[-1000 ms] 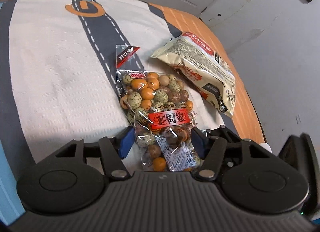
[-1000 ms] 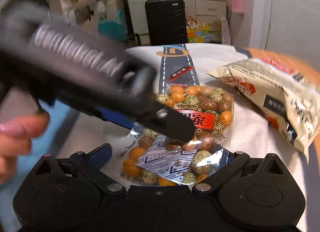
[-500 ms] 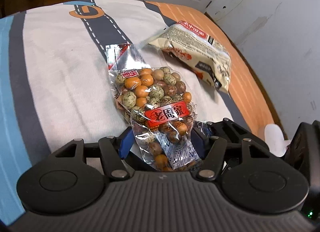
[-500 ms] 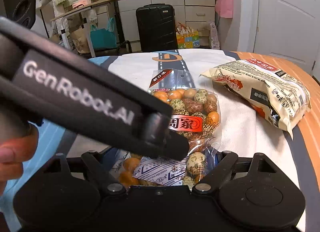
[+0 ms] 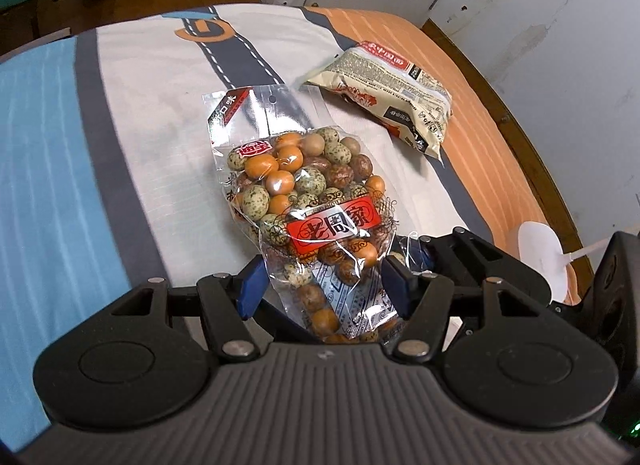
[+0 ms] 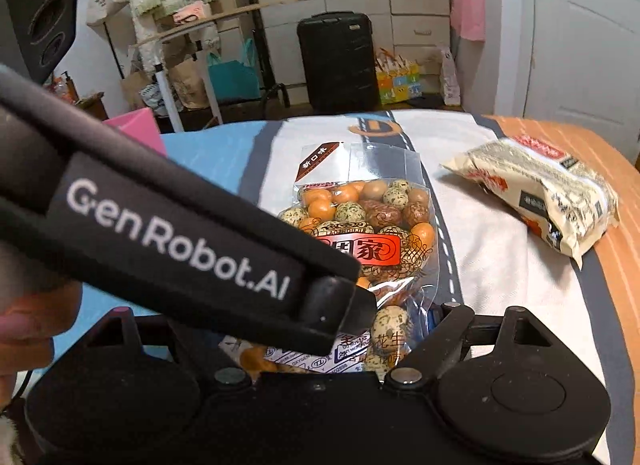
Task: Organize snacks
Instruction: 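Carry the peanut bag into the pink box and open the left gripper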
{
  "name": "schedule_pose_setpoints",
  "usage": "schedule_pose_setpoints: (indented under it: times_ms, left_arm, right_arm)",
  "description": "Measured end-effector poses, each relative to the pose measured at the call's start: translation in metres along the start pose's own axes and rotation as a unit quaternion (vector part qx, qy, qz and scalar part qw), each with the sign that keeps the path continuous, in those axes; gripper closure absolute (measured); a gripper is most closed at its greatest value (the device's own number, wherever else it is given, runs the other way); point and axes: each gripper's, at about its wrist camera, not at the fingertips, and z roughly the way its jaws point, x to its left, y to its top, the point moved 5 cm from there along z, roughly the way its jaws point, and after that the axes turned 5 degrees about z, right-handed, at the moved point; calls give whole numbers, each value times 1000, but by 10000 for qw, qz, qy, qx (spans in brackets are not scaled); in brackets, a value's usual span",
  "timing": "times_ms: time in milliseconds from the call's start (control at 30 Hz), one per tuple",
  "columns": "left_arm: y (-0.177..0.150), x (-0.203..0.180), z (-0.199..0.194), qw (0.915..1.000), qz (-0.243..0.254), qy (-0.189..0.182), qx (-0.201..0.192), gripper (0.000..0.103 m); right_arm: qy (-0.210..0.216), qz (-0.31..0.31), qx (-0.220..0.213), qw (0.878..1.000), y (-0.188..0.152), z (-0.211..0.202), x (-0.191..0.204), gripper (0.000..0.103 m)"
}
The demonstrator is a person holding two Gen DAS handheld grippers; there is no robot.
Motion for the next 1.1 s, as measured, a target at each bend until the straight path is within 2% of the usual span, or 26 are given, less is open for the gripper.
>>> schedule_pose_setpoints:
  times_ms: [333,600,833,1000,1100]
  left_arm:
    - [-24,-3,-47,10000,-32,9,-19,44]
    - [-44,10,-87,9993,-237,-171,-250,44]
    - [-53,30,-139,9967,-312,-93,-738,44]
    - [-57,58,-170,9927,-402,-50,-1138,44]
    - [-60,76,-183,9895,-557,111,-1332,44]
  right_arm:
    - [235,-225,173,9993,1,-36,37,16]
    - [292,-646,192,9973,3,-57,67,16]
    - [490,-1062,-35,9931,25,-74,111,16]
    - [599,-1475,-224,9870,41,-69,143,16]
    - [751,-1726,-235,9818,50,-59,165,16]
